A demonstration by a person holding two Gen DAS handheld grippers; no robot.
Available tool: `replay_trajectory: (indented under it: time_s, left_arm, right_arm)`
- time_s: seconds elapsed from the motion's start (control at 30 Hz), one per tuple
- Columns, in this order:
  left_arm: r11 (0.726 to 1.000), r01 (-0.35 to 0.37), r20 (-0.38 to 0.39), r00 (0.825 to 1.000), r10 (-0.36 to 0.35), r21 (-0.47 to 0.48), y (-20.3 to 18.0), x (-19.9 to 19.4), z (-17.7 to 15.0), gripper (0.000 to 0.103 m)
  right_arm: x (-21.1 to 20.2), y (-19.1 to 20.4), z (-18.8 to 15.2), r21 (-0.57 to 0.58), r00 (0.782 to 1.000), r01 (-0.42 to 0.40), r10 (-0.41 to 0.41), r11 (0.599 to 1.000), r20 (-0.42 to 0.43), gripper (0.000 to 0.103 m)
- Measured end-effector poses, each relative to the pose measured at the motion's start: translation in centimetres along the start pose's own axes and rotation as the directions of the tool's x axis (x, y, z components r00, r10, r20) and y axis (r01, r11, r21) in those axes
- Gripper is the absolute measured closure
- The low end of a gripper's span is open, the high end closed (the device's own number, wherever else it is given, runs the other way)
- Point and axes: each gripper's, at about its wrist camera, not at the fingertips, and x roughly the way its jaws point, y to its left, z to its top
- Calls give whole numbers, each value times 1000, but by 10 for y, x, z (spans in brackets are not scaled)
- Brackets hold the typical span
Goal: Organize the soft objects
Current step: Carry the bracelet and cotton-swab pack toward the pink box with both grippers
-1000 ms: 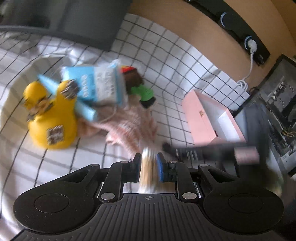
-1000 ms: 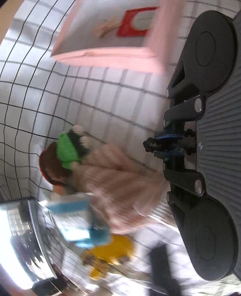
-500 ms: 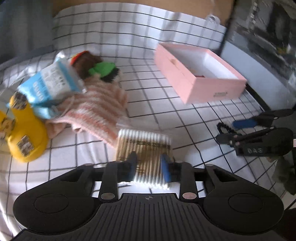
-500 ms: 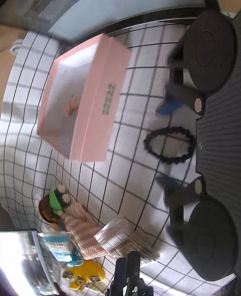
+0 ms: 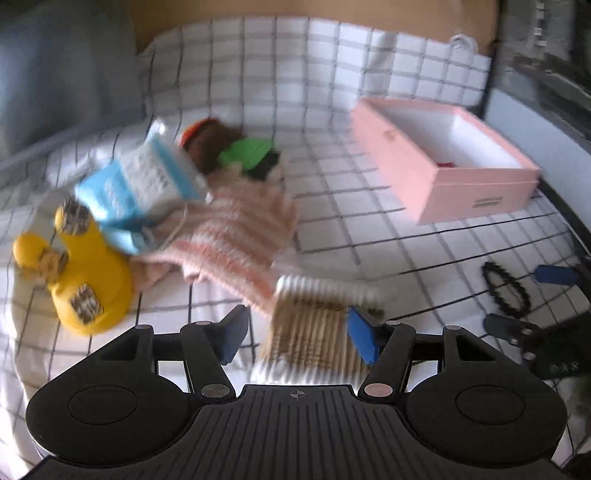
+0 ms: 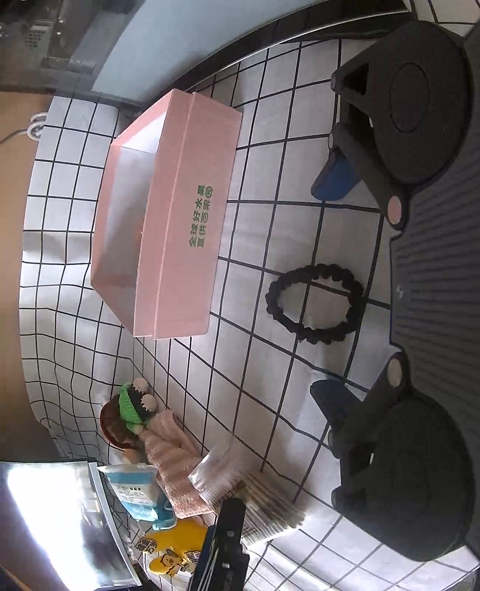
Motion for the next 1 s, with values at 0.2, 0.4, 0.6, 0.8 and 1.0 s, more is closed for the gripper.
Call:
replay_trajectory:
  time_s: [0.2, 0.4, 0.6, 0.8, 1.0]
  left_arm:
    - [996, 84, -12, 996, -84, -2, -18, 9, 2, 37]
    - [991, 120, 10, 993, -121, 55, -38, 9, -1, 37]
    - [985, 136, 3, 991, -137, 103, -48, 6, -3, 37]
    - [978, 164, -16, 986, -164, 130, -54, 2, -6, 36]
    - [975, 168, -12, 986, -168, 147, -66, 9, -6, 33]
  right_arm:
    - [-1, 2, -2, -9, 1000, -2, 2, 1000, 1, 0]
    - [1, 0, 2, -34, 1000, -25, 24, 999, -14, 0]
    - [-1, -6, 7, -65, 998, -60, 60, 996, -2, 27]
    - [-13, -14, 10, -65, 998, -61, 59, 996, -26, 78]
    - [-22, -17, -2, -96, 1000, -28, 28, 995, -2, 78]
